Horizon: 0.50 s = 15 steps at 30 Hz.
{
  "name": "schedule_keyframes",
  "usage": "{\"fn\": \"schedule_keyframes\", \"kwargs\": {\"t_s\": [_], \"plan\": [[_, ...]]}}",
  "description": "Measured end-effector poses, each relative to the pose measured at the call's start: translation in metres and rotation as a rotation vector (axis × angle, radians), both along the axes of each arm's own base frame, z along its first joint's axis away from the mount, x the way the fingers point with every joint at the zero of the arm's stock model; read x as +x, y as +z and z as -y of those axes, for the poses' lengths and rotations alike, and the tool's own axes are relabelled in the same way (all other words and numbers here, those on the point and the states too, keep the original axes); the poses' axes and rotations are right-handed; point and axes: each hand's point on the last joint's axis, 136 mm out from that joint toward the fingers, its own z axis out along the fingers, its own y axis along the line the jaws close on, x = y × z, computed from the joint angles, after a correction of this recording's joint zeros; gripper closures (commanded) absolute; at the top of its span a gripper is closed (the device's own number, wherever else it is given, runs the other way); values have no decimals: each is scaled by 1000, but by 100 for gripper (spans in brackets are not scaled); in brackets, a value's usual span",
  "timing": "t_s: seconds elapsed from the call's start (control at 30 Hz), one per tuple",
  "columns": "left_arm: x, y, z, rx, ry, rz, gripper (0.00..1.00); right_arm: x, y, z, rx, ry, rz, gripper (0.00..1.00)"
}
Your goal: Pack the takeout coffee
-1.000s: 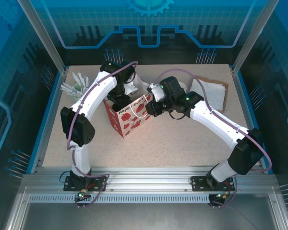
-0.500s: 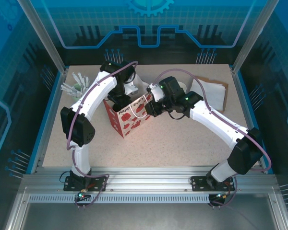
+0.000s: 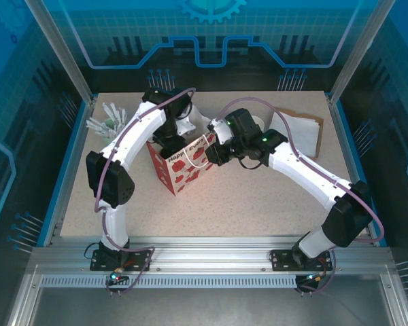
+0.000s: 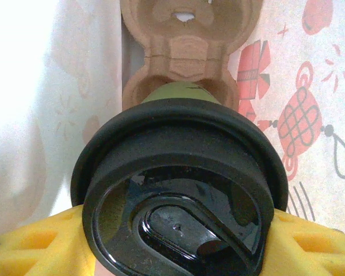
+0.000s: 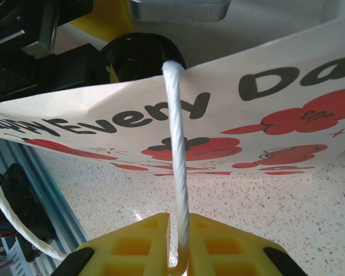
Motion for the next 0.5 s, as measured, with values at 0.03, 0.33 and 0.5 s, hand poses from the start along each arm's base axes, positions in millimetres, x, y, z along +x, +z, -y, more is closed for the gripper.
{"fn": "schedule_keyframes", "kwargs": {"t_s": [0.03, 0.33, 0.5], "plan": [[0, 0, 1, -3, -1, -1, 55, 1, 0, 0, 1, 0, 2, 85], [-2, 0, 2, -16, -3, -10, 54, 1, -1, -1, -2, 1, -2, 85], [-3, 0, 2, -14, -3, -15, 54, 1, 0, -1, -3, 1, -4, 85]]}}
